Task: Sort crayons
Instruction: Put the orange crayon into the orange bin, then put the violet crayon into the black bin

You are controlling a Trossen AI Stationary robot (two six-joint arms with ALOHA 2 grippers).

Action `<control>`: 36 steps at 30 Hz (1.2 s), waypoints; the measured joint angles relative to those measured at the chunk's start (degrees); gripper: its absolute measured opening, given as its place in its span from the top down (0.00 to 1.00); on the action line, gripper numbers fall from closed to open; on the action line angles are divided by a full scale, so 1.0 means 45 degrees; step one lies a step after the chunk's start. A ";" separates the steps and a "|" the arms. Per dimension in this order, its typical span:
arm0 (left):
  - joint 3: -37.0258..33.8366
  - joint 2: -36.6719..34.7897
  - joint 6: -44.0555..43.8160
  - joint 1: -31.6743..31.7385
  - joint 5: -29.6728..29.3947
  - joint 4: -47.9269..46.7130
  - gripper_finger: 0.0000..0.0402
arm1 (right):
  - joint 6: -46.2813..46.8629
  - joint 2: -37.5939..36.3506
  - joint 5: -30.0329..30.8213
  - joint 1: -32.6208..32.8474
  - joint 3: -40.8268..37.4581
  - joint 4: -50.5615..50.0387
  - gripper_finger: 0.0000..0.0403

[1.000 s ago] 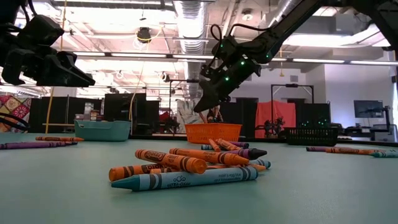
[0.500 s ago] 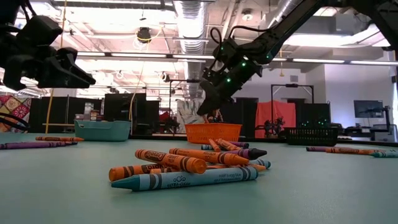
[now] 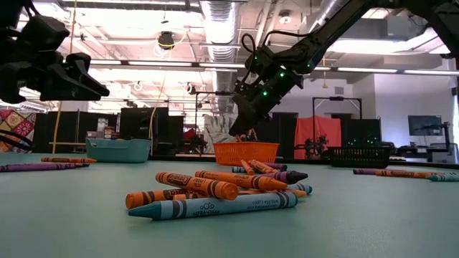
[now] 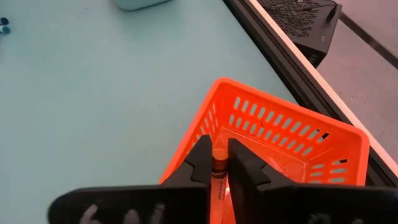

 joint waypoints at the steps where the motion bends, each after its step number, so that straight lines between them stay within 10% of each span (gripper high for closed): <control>1: 0.0003 0.0000 -0.0052 -0.0002 0.0318 0.0063 0.67 | 0.0014 0.0000 0.0000 0.0000 0.0000 0.0009 0.87; 6: 0.0002 0.0005 -0.1980 -0.0007 0.2047 0.0600 0.67 | 0.0199 0.0000 0.0001 -0.0074 0.0000 0.0018 0.79; 26: 0.0005 0.0138 -0.5465 0.0000 0.1830 0.5309 0.67 | -0.1152 -0.1942 -0.0263 0.0484 -0.0005 -0.0751 0.54; 36: 0.0507 0.3817 -0.5498 -0.0005 0.1966 0.4983 0.67 | -0.1957 -0.4717 -0.0272 0.1695 0.0003 -0.3018 0.54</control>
